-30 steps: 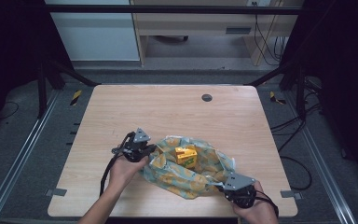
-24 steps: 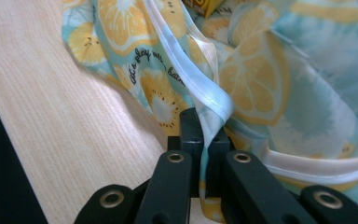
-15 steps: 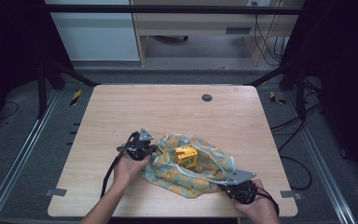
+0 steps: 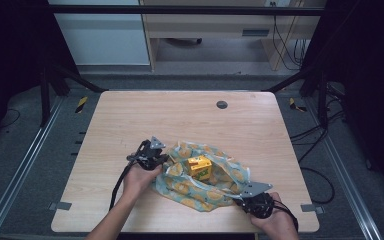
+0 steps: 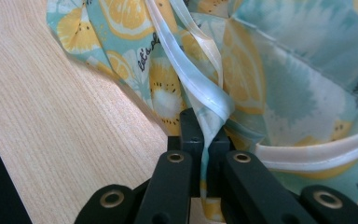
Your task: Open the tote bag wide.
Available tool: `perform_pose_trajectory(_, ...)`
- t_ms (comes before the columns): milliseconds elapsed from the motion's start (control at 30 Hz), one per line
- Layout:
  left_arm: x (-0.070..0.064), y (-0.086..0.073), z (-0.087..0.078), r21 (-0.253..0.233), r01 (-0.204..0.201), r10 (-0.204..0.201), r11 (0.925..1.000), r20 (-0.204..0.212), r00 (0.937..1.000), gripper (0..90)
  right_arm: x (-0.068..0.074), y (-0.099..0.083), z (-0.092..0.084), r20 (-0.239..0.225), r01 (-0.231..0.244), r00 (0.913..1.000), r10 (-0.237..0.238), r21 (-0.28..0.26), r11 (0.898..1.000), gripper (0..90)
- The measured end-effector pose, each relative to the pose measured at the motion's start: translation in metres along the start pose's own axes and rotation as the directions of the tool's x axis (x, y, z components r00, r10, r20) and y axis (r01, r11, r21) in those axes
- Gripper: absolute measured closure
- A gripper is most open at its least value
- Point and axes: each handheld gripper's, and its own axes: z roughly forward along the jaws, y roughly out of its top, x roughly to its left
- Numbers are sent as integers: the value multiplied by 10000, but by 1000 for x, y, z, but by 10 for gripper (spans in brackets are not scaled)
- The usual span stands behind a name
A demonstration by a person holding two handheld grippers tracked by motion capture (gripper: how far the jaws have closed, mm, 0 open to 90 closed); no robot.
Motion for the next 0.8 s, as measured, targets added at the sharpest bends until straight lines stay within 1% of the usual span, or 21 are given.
perform_pose_trajectory(400, 0, -1, 3, 86, 2, -2, 10000, -28, 10000, 900, 0, 0, 0, -32, -53, 10000, 53, -8, 10000, 900)
perform_pose_trajectory(467, 0, -1, 2, 33, 72, -72, 10000, -32, 10000, 900, 0, -1, 0, -39, -51, 10000, 51, -37, 10000, 900)
perform_pose_trajectory(500, 0, -1, 0, -50, 65, -65, 10000, -44, 10000, 898, 0, 0, 0, 5, -26, 10000, 26, -71, 10000, 900)
perform_pose_trajectory(533, -1, 0, -3, -187, 17, -19, 9998, -127, 9999, 878, 0, 0, -2, 50, 11, 10000, -10, -190, 9998, 898)
perform_pose_trajectory(600, -1, 1, -10, -434, -84, 76, 9990, -195, 9998, 836, -1, 0, -6, 118, 11, 9999, -4, -574, 9984, 860)
perform_pose_trajectory(633, -1, 2, -17, -715, -42, 25, 9974, -243, 9997, 777, -1, 0, -10, 150, -142, 9998, 158, -1049, 9944, 792)
perform_pose_trajectory(667, -2, 2, -21, -845, -69, 45, 9964, -295, 9996, 738, -1, 0, -12, 172, -163, 9997, 185, -1181, 9929, 766)
perform_pose_trajectory(700, -2, 2, -21, -845, -69, 45, 9964, -295, 9996, 708, -1, 0, -12, 172, -163, 9997, 185, -1181, 9929, 766)
perform_pose_trajectory(733, -2, 3, -26, -1032, -66, 33, 9946, -330, 9995, 708, -1, 1, -13, 201, -155, 9996, 183, -1320, 9911, 729)
perform_pose_trajectory(767, -2, 3, -30, -1160, -30, -4, 9932, -292, 9996, 645, 1, 2, -16, 287, -207, 9993, 251, -1450, 9892, 613)
perform_pose_trajectory(800, -2, 4, -36, -1349, -3, -36, 9909, -289, 9996, 628, 2, 2, -17, 288, -207, 9993, 252, -1470, 9889, 577)
